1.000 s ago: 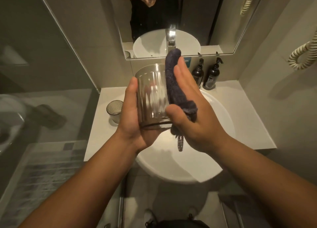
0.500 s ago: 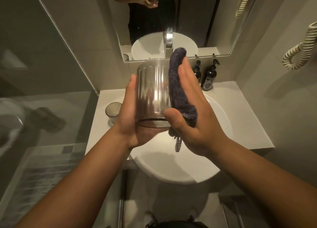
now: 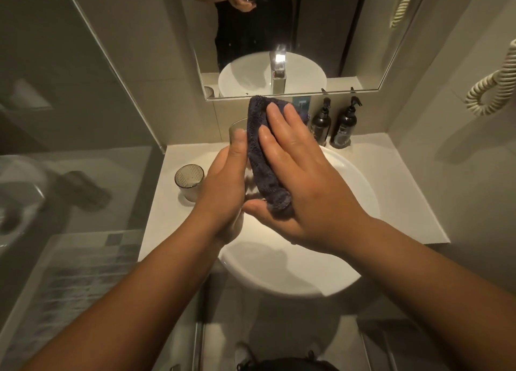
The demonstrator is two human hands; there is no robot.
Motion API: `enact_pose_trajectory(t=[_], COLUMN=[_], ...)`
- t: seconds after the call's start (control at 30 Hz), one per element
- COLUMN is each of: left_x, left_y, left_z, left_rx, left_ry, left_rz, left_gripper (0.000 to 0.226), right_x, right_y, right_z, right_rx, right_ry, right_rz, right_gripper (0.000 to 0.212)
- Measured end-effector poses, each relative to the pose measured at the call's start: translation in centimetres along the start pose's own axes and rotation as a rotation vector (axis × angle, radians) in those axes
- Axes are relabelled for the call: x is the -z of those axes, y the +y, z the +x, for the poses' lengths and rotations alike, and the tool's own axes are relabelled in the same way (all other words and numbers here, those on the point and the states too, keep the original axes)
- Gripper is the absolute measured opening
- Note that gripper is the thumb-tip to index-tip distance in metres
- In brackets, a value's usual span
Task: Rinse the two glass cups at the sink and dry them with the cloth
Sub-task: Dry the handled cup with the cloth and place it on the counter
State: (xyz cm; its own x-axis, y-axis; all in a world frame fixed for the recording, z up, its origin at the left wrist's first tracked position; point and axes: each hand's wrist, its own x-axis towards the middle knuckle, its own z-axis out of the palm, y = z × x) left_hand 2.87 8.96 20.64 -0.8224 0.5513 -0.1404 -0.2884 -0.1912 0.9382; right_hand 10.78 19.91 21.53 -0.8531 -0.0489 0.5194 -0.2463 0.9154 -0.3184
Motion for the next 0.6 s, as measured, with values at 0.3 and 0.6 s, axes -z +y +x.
enact_pose_trajectory(t=[0.3,0.6], left_x=[1.1,0.9], left_y=[-0.4,-0.4], left_z=[0.8,0.0], left_rx=[0.096,0.070], left_ry=[-0.032,-0.139], left_rz=[-0.120,-0.192], left_gripper=[0.075,0.062], right_x=[-0.6,2.3], right_y=[-1.3,0.0], right_z=[-2.7,0.8], right_rx=[-0.005,-0.187], right_ry=[-0.021,-0.081], right_rz=[0.044,0.157], right_gripper=[0.083,0.088])
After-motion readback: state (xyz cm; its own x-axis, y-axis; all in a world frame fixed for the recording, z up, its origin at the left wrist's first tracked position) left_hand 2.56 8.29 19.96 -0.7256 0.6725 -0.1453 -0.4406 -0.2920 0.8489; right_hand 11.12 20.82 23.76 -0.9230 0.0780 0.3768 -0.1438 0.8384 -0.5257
